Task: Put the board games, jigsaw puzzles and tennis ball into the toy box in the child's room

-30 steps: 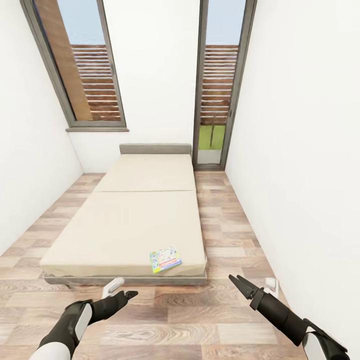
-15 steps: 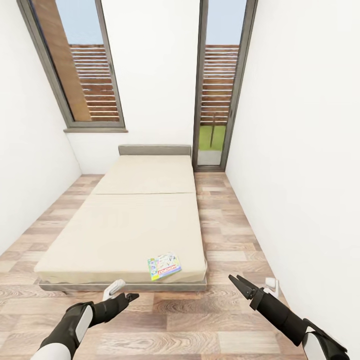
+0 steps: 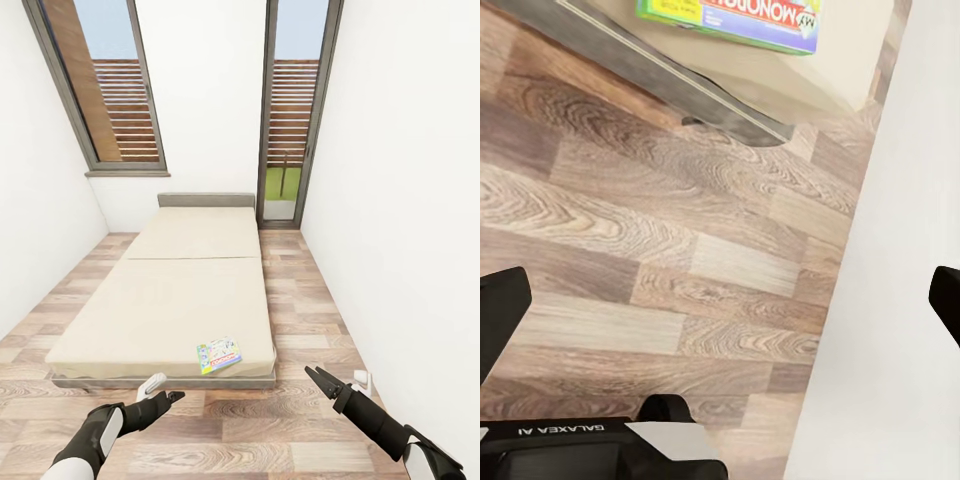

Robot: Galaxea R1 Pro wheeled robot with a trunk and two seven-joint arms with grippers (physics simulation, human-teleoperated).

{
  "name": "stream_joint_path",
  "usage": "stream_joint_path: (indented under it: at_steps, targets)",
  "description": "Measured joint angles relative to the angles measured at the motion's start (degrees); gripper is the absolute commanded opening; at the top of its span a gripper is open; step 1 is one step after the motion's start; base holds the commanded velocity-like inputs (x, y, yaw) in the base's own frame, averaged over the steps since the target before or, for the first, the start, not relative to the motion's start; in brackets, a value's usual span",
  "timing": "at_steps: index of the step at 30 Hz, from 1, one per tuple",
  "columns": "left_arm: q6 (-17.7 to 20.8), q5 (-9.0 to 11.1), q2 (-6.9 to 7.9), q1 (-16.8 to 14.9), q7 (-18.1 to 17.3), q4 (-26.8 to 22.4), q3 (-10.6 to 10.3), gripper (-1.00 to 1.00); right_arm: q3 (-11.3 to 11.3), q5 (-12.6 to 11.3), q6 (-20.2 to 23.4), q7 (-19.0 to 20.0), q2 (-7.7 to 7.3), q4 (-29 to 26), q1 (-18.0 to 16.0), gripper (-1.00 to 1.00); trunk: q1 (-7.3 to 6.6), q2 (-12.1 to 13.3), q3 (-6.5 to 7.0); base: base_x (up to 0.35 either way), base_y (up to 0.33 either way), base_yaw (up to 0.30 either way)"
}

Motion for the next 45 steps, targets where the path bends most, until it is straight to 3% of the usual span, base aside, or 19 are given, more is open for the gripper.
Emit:
stream_joint_path:
  at_steps: [11, 14, 15, 20, 38, 45]
  targets:
    - [0.0, 0.1, 0.18, 0.0, -2.0, 0.1, 0.3, 1.0, 0.0, 0.0, 0.0, 0.0, 0.0, 0.0, 0.0, 1.0, 2.42, -4.4, -1.98, 0.0, 0.0, 0.0]
    - [0.0, 0.2, 0.27, 0.0, -4.7, 0.1, 0.4, 1.0, 0.0, 0.0, 0.0, 0.0, 0.0, 0.0, 0.0, 1.0, 3.08, -5.6, -2.52, 0.0, 0.0, 0.0]
    - [0.1, 0.3, 0.35, 0.0, -7.9, 0.1, 0.4, 1.0, 0.0, 0.0, 0.0, 0.0, 0.0, 0.0, 0.0, 1.0, 3.3, -6.0, -2.7, 0.0, 0.0, 0.0]
    - [0.0, 0.2, 0.31, 0.0, -13.7, 0.1, 0.3, 1.0, 0.0, -0.1, 0.1, 0.0, 0.0, 0.0, 0.0, 1.0, 4.4, -8.0, -3.61, 0.0, 0.0, 0.0]
    - [-2.2, 0.2, 0.13, 0.0, -15.7, 1.4, 0.3, 1.0, -0.2, 0.0, 0.1, 0.0, 0.04, 0.0, 0.0, 1.0, 8.36, -15.3, -6.85, 0.0, 0.0, 0.0]
    - [-2.0, 0.3, 0.57, 0.0, -21.2, 1.5, 0.4, 1.0, -0.2, -0.1, 0.1, 0.0, 0.01, 0.0, 0.0, 1.0, 9.9, -18.1, -8.11, 0.0, 0.0, 0.0]
